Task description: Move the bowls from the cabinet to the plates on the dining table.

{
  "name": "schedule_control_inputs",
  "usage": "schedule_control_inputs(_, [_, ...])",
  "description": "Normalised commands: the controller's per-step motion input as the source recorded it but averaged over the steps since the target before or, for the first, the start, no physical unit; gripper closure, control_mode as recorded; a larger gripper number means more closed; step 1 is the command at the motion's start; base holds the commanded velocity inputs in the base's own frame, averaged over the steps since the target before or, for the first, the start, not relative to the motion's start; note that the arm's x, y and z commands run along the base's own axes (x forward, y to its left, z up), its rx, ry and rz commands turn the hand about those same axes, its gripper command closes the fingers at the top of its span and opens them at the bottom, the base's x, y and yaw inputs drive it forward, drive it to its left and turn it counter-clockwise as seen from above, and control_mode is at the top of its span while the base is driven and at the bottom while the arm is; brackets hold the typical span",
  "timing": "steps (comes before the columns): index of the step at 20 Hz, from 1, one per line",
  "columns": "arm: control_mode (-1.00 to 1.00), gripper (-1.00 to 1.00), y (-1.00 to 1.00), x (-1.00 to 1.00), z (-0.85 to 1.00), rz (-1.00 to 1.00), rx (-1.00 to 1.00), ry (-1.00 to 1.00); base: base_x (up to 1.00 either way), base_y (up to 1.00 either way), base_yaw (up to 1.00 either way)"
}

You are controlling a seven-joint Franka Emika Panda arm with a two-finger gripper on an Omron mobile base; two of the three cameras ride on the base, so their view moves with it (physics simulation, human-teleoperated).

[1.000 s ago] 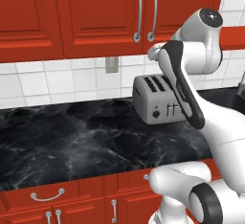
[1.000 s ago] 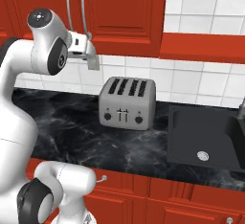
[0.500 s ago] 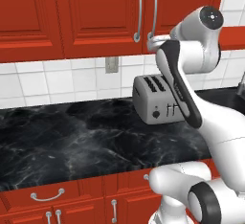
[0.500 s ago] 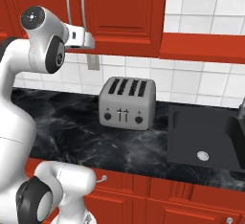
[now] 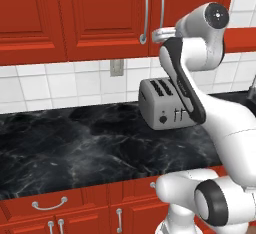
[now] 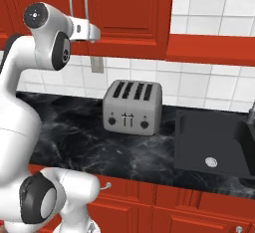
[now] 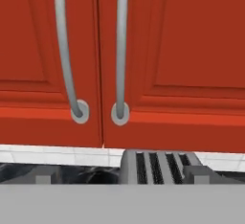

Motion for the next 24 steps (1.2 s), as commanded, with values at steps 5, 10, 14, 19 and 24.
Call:
schedule_control_inputs(5, [-1.0, -1.0, 0.0, 0.25, 0.19, 0.0, 0.0, -0.06, 0.0, 0.0, 0.0])
schedule_control_inputs(10, [-1.0, -1.0, 0.0, 0.32, 0.11, -0.01, 0.0, -0.04, 0.0, 0.0, 0.0])
schedule_control_inputs(14, [-1.0, -1.0, 0.0, 0.41, 0.01, -0.01, 0.0, -0.01, 0.0, 0.0, 0.0])
schedule_control_inputs(19, [-1.0, -1.0, 0.0, 0.34, 0.0, 0.0, 0.0, -0.01, 0.0, 0.0, 0.0])
schedule_control_inputs(24, [-1.0, -1.0, 0.0, 0.3, 0.0, 0.0, 0.0, -0.01, 0.0, 0.0, 0.0])
